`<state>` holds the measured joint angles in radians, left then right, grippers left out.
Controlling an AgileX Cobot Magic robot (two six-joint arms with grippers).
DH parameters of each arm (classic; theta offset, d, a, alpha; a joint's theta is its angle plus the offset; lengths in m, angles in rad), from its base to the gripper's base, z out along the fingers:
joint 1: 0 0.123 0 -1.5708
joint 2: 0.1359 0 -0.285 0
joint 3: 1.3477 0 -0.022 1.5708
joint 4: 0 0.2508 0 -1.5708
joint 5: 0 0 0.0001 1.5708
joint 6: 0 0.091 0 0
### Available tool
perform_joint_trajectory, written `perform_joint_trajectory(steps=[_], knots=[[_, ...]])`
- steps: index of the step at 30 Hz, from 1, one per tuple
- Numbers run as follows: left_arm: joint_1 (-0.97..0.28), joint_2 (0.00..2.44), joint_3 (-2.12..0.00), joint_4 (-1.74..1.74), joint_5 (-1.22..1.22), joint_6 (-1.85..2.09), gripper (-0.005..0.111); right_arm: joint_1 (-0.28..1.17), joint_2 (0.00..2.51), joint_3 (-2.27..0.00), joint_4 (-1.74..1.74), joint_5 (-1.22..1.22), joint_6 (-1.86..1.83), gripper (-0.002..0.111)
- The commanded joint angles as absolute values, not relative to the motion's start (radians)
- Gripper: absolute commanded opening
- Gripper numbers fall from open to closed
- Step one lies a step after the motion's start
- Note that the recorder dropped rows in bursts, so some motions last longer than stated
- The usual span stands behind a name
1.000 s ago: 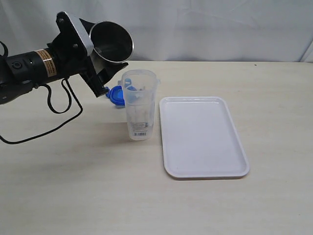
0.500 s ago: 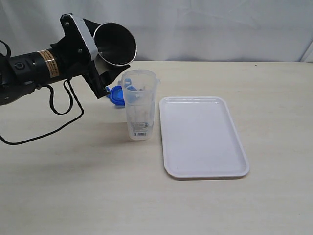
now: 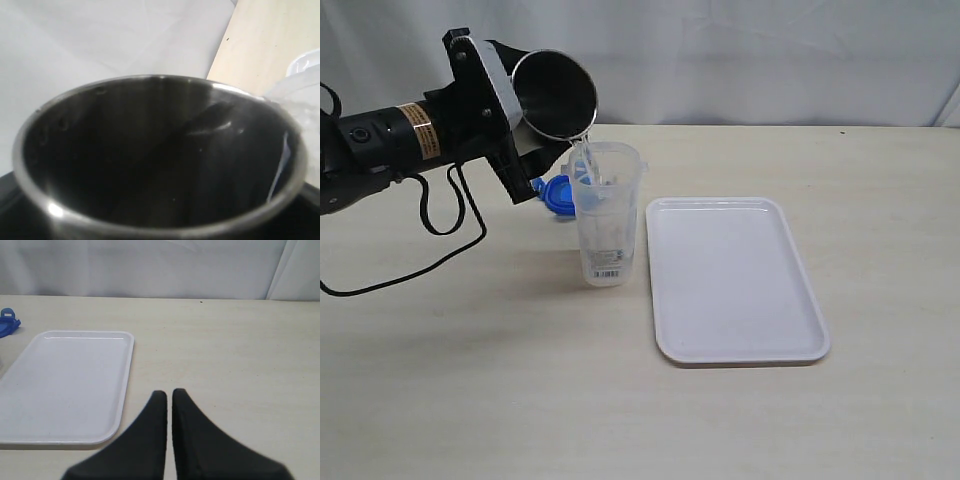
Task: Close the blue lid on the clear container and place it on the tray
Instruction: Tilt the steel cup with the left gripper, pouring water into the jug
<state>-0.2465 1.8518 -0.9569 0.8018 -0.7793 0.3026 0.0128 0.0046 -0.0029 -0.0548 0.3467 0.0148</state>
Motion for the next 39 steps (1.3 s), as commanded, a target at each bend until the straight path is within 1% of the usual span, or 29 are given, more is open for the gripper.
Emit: perform_joint_trajectory(steps=[1,39], knots=[[-0.251,1.83,-0.973,0.765,-0.844,0.337,0.0,0.014,0.0,0.0,-0.057,0.336,0.007,0.005],[-0.251,1.83,-0.979,0.746,-0.842,0.475,0.0,0.014,0.0,0.0,-0.057,0.336,0.007,0.005]])
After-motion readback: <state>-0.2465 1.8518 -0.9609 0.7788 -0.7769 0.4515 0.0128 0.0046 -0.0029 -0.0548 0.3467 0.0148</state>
